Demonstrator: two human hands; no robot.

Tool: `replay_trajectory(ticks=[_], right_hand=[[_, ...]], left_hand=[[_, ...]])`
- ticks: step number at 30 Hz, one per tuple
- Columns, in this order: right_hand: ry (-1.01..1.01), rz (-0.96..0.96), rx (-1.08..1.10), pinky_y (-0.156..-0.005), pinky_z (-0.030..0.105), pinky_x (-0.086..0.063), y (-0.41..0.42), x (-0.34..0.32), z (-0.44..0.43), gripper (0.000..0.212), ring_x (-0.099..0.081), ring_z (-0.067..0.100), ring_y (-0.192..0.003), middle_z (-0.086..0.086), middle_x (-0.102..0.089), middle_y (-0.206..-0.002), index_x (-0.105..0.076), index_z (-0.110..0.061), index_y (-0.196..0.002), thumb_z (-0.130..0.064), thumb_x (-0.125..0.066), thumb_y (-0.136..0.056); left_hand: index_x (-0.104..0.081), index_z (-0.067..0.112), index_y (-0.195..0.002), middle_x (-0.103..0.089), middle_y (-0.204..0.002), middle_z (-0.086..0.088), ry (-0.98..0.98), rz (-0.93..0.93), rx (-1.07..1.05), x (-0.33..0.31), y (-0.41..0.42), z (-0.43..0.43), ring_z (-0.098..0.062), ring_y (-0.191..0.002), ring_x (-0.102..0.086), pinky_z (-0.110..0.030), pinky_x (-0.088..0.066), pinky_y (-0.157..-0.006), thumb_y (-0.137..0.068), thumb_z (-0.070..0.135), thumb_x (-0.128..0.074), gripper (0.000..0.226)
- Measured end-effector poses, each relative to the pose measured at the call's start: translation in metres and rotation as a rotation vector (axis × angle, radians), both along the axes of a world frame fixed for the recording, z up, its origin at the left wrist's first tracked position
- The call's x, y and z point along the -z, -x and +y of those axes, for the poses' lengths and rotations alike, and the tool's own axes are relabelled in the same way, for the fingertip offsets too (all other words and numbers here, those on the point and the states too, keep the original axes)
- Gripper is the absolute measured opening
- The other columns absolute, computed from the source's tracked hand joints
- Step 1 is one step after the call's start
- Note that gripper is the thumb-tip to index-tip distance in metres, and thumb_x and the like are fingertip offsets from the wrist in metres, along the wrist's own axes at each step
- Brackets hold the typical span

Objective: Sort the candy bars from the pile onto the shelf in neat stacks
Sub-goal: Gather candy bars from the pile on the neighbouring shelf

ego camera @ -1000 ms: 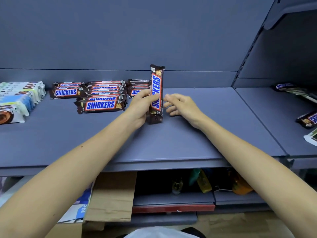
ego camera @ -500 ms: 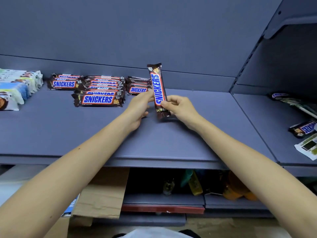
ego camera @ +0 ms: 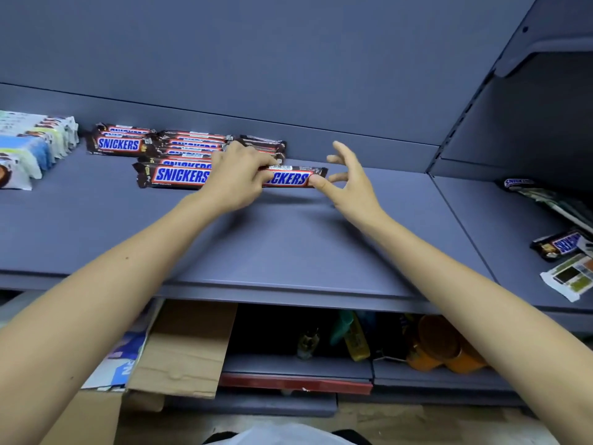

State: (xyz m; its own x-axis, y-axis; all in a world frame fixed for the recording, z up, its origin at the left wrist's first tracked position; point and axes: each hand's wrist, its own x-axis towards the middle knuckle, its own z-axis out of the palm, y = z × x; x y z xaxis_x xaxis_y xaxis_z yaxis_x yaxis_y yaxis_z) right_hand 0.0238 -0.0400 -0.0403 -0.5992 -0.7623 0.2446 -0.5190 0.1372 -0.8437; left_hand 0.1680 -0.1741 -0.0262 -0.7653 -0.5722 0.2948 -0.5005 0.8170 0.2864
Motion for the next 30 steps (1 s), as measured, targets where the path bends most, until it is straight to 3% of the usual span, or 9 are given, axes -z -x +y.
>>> replay_trajectory(ticks=[2,4,7,10,13,16,21,27,30], right_hand=[[-0.047,0.115,-0.057,-0.074,0.004,-0.038,-0.009,0.001,-0.007,0.05,-0.049,0.008,-0.09,-0.003,-0.053,-0.118,-0.046,-0.019,-0.132,-0.024,-0.065,-0.085],[-0.065,0.176,-0.102,-0.072,0.002,-0.037,-0.022,0.004,-0.018,0.029,-0.052,0.003,-0.081,0.003,-0.063,-0.107,-0.063,-0.014,-0.113,-0.016,-0.066,-0.084],[-0.104,0.146,-0.168,-0.072,0.014,-0.047,-0.042,0.012,-0.037,0.018,-0.056,-0.004,-0.064,-0.003,-0.063,-0.088,-0.069,-0.013,-0.099,-0.012,-0.067,-0.082],[-0.152,0.137,-0.247,-0.062,0.005,-0.044,-0.061,0.013,-0.058,0.018,-0.054,-0.013,-0.056,-0.006,-0.061,-0.085,-0.069,-0.012,-0.1,-0.011,-0.067,-0.083],[-0.2,0.234,-0.325,-0.066,0.003,-0.037,-0.082,0.011,-0.079,0.019,-0.054,-0.009,-0.068,-0.001,-0.063,-0.092,-0.069,-0.008,-0.101,-0.01,-0.066,-0.082],[-0.228,0.349,-0.34,-0.078,0.014,-0.035,-0.099,0.012,-0.096,0.022,-0.055,0.014,-0.094,0.008,-0.066,-0.109,-0.067,-0.006,-0.105,-0.011,-0.065,-0.084],[-0.241,0.413,-0.27,-0.086,0.025,-0.038,-0.111,0.012,-0.117,0.021,-0.057,0.022,-0.099,0.011,-0.066,-0.108,-0.067,-0.006,-0.105,-0.014,-0.061,-0.087],[-0.285,0.422,-0.192,-0.084,0.018,-0.033,-0.109,0.011,-0.13,0.023,-0.055,0.022,-0.104,0.012,-0.064,-0.112,-0.066,-0.006,-0.109,-0.016,-0.058,-0.089],[-0.291,0.469,-0.171,-0.087,0.024,-0.036,-0.11,0.013,-0.133,0.022,-0.055,0.026,-0.104,0.013,-0.064,-0.11,-0.066,-0.005,-0.107,-0.014,-0.056,-0.09]], left_hand=[[-0.062,0.023,-0.115,-0.061,-0.112,-0.005,0.04,-0.022,0.02,0.0,-0.011,0.0,-0.029,-0.112,-0.04,-0.038,-0.026,-0.084,-0.095,0.02,-0.045,0.027],[-0.063,0.025,-0.112,-0.062,-0.111,-0.001,0.057,-0.004,0.031,0.001,-0.023,-0.004,-0.026,-0.112,-0.04,-0.035,-0.019,-0.079,-0.095,0.02,-0.045,0.026],[-0.065,0.027,-0.108,-0.063,-0.108,0.004,0.044,0.005,0.015,0.004,-0.044,-0.01,-0.022,-0.111,-0.039,-0.031,-0.011,-0.074,-0.095,0.021,-0.045,0.024],[-0.065,0.028,-0.107,-0.063,-0.106,0.006,0.011,-0.001,-0.036,0.009,-0.071,-0.02,-0.021,-0.113,-0.038,-0.032,-0.014,-0.078,-0.094,0.023,-0.048,0.022],[-0.063,0.029,-0.11,-0.06,-0.103,0.01,-0.057,0.027,-0.102,0.016,-0.101,-0.033,-0.019,-0.118,-0.037,-0.031,-0.014,-0.081,-0.092,0.029,-0.052,0.021],[-0.061,0.027,-0.114,-0.059,-0.12,0.007,-0.083,0.07,-0.154,0.022,-0.123,-0.046,-0.022,-0.121,-0.038,-0.03,-0.016,-0.081,-0.091,0.028,-0.053,0.024],[-0.059,0.025,-0.117,-0.055,-0.127,0.003,-0.059,0.071,-0.2,0.028,-0.15,-0.065,-0.027,-0.12,-0.04,-0.032,-0.021,-0.083,-0.091,0.026,-0.053,0.026],[-0.062,0.018,-0.111,-0.06,-0.12,-0.002,-0.064,0.028,-0.158,0.032,-0.167,-0.076,-0.03,-0.118,-0.041,-0.041,-0.034,-0.092,-0.091,0.023,-0.052,0.023],[-0.062,0.018,-0.109,-0.063,-0.115,-0.003,-0.07,-0.072,-0.062,0.033,-0.167,-0.079,-0.029,-0.11,-0.048,-0.039,-0.039,-0.09,-0.091,0.024,-0.051,0.022]])
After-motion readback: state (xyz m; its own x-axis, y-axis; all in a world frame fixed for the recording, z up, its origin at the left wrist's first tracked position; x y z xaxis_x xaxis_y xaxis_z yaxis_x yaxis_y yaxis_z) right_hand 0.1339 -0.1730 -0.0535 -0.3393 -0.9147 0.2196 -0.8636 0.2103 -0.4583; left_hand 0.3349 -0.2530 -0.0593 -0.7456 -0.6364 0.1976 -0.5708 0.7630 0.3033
